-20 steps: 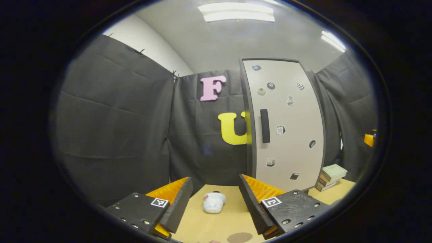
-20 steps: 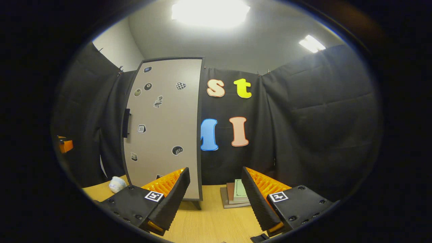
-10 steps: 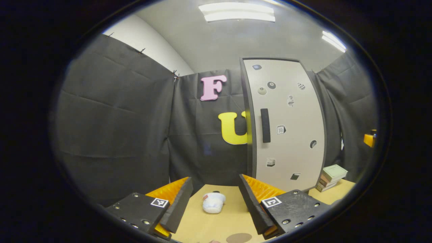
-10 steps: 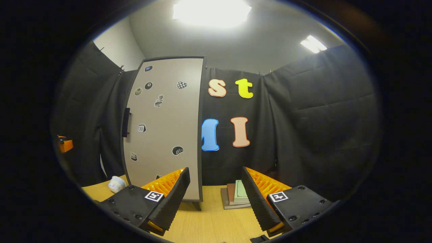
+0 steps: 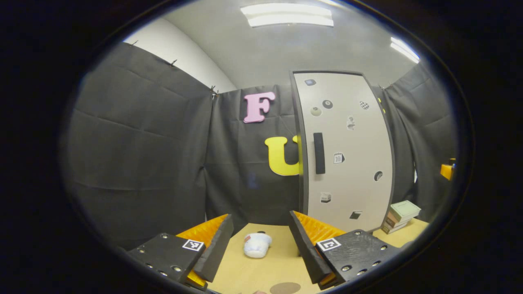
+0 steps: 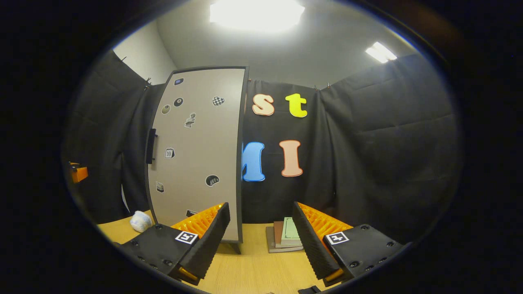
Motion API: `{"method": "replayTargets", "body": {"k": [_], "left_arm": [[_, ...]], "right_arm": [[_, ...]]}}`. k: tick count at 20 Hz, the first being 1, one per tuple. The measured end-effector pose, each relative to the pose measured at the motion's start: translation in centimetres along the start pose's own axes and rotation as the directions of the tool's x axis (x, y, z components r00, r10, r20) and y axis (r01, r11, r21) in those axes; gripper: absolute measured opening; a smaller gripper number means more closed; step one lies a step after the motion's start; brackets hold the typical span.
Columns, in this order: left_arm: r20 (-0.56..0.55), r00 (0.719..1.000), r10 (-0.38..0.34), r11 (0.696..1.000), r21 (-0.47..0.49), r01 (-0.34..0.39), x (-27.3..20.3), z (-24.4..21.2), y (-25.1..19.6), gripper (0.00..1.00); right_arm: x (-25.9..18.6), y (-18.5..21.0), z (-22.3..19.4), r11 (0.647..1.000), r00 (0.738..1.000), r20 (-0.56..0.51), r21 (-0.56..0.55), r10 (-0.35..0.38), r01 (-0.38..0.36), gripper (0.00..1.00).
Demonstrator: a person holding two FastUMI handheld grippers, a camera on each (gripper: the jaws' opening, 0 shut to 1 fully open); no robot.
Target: Open the cabinet door with the right hand, grasp the bottle in the cabinet with the left hand and place it on the coaster, then close the cabinet door with the right hand.
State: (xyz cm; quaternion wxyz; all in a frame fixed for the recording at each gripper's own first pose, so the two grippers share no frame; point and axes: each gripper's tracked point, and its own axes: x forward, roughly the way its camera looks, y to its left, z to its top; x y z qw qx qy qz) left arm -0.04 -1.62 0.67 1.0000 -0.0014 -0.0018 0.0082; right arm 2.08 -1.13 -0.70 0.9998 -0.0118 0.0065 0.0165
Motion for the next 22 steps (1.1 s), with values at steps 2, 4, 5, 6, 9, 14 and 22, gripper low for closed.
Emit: {"method": "replayTargets", "body": {"k": [2, 4, 5, 6, 9, 14, 22], "left_arm": [[-0.001, 1.0, 0.013, 1.0, -0.001, -0.013, -0.5, 0.1, -0.6, 0.82], [-0.002, 1.0, 0.026, 1.0, 0.001, -0.026, -1.2, 0.1, -1.0, 0.82], [-0.003, 0.999, 0.033, 0.999, 0.005, -0.033, -1.5, 0.1, -1.2, 0.82], [-0.004, 0.999, 0.042, 0.999, 0.008, -0.042, -1.8, 0.1, -1.4, 0.82], [-0.004, 0.998, 0.068, 0.998, 0.018, -0.068, -2.8, 0.4, -1.2, 0.82], [0.009, 0.996, 0.09, 0.995, 0.032, -0.09, -2.1, 0.6, 0.1, 0.82], [0.003, 0.994, 0.107, 0.994, 0.008, -0.107, 1.3, -0.6, 4.0, 0.82]], "right_arm": [[0.2, -0.2, -0.2, 1.0, 1.0, -0.001, -0.003, 0.013, -0.013, 0.97], [0.6, -0.4, -0.2, 0.999, 0.999, -0.001, 0.005, 0.033, -0.033, 0.98], [0.8, -0.5, -0.1, 0.999, 0.999, 0.001, 0.012, 0.044, -0.044, 0.98], [1.1, -0.4, 0.1, 0.998, 0.998, 0.005, 0.02, 0.055, -0.055, 0.97], [2.2, 0.2, 0.8, 0.996, 0.996, 0.027, 0.026, 0.088, -0.088, 0.98], [4.0, 3.2, 2.8, 0.991, 0.989, 0.066, 0.028, 0.129, -0.131, 0.97], [8.0, 10.5, 5.8, 0.983, 0.984, 0.06, 0.057, 0.168, -0.172, 0.97]]}}
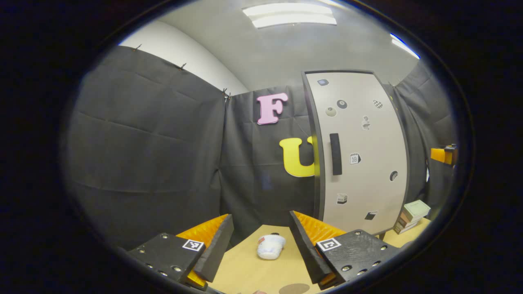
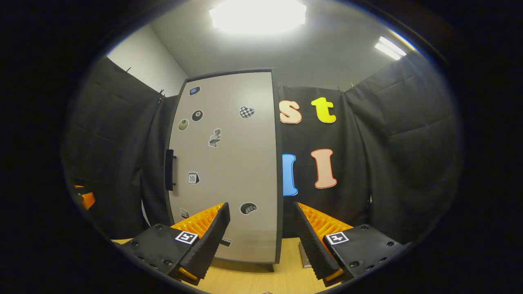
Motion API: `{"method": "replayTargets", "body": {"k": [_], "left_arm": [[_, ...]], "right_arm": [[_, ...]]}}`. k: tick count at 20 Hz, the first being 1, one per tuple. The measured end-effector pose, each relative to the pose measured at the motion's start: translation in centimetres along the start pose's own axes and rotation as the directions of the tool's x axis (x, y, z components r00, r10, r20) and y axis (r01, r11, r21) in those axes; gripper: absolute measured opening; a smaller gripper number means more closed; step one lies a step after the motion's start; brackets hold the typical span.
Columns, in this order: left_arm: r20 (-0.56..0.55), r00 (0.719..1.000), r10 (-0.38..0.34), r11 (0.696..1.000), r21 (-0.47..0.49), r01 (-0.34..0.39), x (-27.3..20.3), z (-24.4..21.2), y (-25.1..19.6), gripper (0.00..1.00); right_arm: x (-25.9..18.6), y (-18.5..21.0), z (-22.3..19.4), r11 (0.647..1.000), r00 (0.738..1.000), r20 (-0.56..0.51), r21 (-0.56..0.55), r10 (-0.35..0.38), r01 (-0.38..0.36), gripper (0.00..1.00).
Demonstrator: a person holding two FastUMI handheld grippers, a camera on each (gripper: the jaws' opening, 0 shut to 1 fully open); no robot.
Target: Open the cabinet door with the right hand, grasp the bottle in the cabinet with the left hand and place it on the coaster, then close the cabinet door with the right hand.
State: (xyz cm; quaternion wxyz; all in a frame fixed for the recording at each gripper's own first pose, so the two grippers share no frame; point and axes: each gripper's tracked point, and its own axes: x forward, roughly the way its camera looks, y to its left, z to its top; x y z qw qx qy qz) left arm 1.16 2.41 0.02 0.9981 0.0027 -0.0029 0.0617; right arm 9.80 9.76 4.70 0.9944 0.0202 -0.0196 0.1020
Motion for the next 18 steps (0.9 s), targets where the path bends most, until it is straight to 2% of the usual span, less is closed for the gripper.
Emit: {"method": "replayTargets", "body": {"k": [12, 18], "left_arm": [[-0.017, 0.991, 0.131, 0.991, 0.009, -0.131, 2.6, -2.4, 9.7, 0.82], [-0.026, 0.986, 0.165, 0.986, 0.035, -0.164, 3.6, -3.5, 12.9, 0.84]], "right_arm": [[6.9, 11.9, 2.7, 0.99, 0.99, 0.008, 0.004, 0.143, -0.143, 0.97], [9.4, 17.3, 3.1, 0.98, 0.98, 0.01, 0.008, 0.197, -0.197, 0.97]]}}
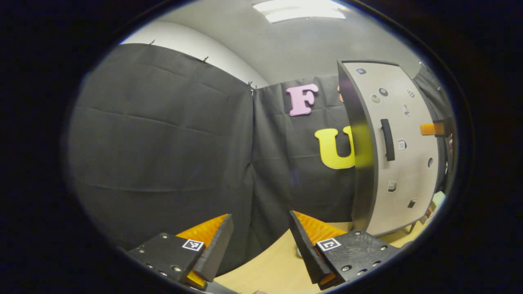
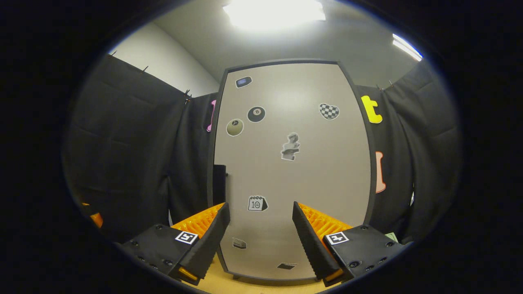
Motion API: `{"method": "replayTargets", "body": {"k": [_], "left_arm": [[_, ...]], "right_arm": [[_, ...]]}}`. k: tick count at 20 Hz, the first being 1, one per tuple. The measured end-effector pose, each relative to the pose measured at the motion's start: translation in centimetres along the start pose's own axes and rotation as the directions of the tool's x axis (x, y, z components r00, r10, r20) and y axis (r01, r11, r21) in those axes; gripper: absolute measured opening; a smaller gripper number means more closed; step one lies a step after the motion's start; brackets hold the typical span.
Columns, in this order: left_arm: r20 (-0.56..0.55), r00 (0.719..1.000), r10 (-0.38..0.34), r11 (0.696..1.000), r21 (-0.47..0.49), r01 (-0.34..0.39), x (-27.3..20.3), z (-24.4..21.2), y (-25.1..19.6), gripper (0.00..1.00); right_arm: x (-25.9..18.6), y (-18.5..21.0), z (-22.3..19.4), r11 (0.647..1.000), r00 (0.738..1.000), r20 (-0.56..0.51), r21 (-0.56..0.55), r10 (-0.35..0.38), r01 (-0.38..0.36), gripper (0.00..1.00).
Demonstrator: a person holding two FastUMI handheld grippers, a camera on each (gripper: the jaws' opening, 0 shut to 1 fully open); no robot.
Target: Open the cabinet door with the right hand, grasp the bottle in the cabinet with the left hand and place it on the coaster, then close the cabinet door with the right hand.
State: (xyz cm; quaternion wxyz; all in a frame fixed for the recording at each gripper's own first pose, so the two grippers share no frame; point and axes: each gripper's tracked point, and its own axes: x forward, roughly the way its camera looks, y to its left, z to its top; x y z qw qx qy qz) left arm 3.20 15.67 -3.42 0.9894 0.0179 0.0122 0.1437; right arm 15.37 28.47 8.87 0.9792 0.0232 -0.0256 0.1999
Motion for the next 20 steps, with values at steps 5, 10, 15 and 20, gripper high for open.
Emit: {"method": "replayTargets", "body": {"k": [5, 10, 15, 20], "left_arm": [[-0.005, 1.0, 0.003, 1.0, 0.006, -0.003, 1.5, -1.0, 1.9, 0.83], [-0.015, 1.0, 0.011, 1.0, 0.02, -0.011, 2.9, -2.1, 4.0, 0.84], [-0.024, 0.999, 0.03, 0.999, 0.023, -0.03, 4.1, -3.1, 6.1, 0.83], [-0.041, 0.998, 0.041, 0.999, 0.017, -0.04, 4.9, -4.2, 7.3, 0.83]], "right_arm": [[3.1, 3.4, -0.4, 1.0, 1.0, -0.009, -0.004, 0.015, -0.015, 0.96], [6.3, 5.8, -1.0, 1.0, 1.0, -0.029, 0.004, 0.01, -0.01, 0.96], [8.9, 7.5, -1.7, 1.0, 0.998, -0.06, 0.012, 0.002, -0.001, 0.92], [11.3, 8.5, -3.0, 1.0, 0.992, -0.127, 0.023, 0.002, 0.001, 0.75]]}}
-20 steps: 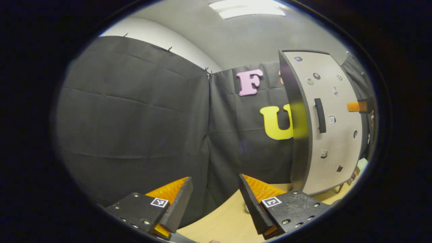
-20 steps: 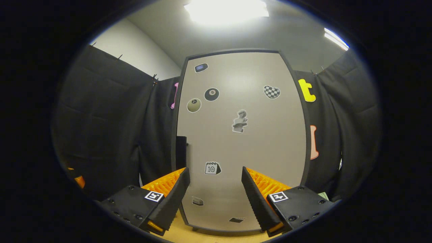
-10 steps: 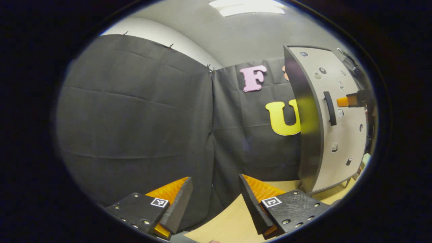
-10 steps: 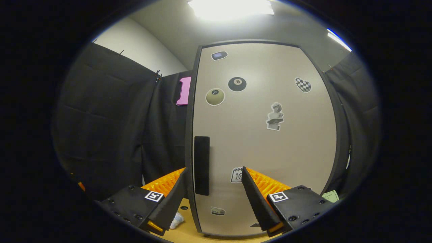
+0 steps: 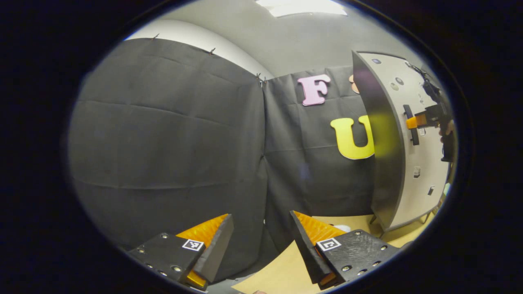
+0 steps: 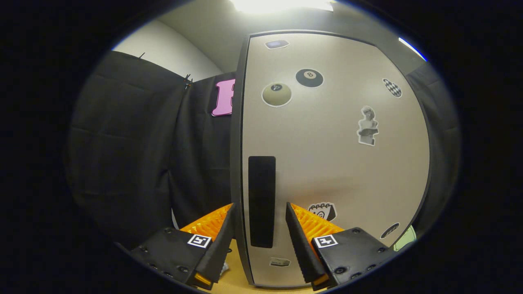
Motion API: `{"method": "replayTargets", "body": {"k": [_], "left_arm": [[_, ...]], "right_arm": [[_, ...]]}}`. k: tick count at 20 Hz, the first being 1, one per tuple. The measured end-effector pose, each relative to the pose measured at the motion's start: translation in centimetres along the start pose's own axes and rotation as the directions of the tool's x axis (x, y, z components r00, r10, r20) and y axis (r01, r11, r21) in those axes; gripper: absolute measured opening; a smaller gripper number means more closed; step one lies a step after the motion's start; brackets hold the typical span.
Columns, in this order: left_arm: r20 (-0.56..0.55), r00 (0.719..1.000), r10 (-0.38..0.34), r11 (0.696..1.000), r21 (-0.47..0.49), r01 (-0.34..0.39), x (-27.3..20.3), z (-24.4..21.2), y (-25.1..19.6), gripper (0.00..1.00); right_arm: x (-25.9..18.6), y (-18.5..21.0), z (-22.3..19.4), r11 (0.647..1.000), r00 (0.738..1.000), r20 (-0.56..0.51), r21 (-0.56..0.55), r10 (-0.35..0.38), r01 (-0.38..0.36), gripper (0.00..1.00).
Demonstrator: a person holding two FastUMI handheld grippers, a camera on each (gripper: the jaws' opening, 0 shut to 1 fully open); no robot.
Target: Open the cabinet door with the right hand, grasp the bottle in the cabinet with the left hand and place it on the coaster, then close the cabinet door with the right hand.
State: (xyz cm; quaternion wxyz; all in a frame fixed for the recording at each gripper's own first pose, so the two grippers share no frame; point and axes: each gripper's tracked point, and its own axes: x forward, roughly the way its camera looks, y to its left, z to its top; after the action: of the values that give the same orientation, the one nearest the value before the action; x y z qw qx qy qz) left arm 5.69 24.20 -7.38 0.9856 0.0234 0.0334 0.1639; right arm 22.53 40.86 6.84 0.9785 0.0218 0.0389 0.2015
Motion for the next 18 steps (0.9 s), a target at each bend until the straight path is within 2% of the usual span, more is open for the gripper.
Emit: {"method": "replayTargets", "body": {"k": [1, 4, 7, 8, 10, 11, 12, 18], "left_arm": [[-0.004, 1.0, 0.0, 1.0, -0.001, 0.0, 0.1, -0.1, 0.1, 0.83], [-0.004, 1.0, 0.003, 1.0, -0.001, -0.003, 0.2, 0.0, 0.3, 0.83], [-0.003, 1.0, 0.003, 1.0, -0.005, -0.003, 0.2, -0.2, 0.4, 0.83], [-0.006, 1.0, 0.001, 1.0, -0.009, -0.001, 0.3, -0.1, 0.3, 0.83], [-0.01, 1.0, -0.007, 1.0, -0.019, 0.006, 0.3, -0.1, 0.1, 0.83], [-0.011, 1.0, -0.011, 1.0, -0.022, 0.011, 0.3, 0.0, -0.1, 0.83], [-0.011, 1.0, -0.016, 1.0, -0.023, 0.016, 0.3, 0.0, -0.4, 0.83], [0.019, 0.999, -0.048, 0.999, -0.006, 0.048, -0.8, 1.6, -2.3, 0.83]], "right_arm": [[0.3, 0.1, -0.3, 1.0, 1.0, -0.018, 0.008, -0.003, 0.004, 0.76], [1.5, 0.2, -0.7, 1.0, 0.998, -0.062, 0.028, -0.007, 0.009, 0.7], [1.5, -0.3, -0.9, 0.998, 0.996, -0.083, 0.061, -0.03, 0.035, 0.35], [1.4, -0.4, -0.9, 0.998, 0.995, -0.092, 0.058, -0.029, 0.034, 0.38], [1.2, -0.4, -0.9, 0.999, 0.995, -0.097, 0.042, -0.03, 0.034, 0.19], [1.1, -0.3, -1.0, 0.999, 0.994, -0.107, 0.041, -0.022, 0.026, 0.18], [1.3, -0.3, -1.1, 0.999, 0.994, -0.106, 0.043, -0.01, 0.015, 0.12], [-0.4, -0.1, -1.0, 0.996, 0.99, -0.124, 0.056, 0.071, -0.065, 0.12]]}}
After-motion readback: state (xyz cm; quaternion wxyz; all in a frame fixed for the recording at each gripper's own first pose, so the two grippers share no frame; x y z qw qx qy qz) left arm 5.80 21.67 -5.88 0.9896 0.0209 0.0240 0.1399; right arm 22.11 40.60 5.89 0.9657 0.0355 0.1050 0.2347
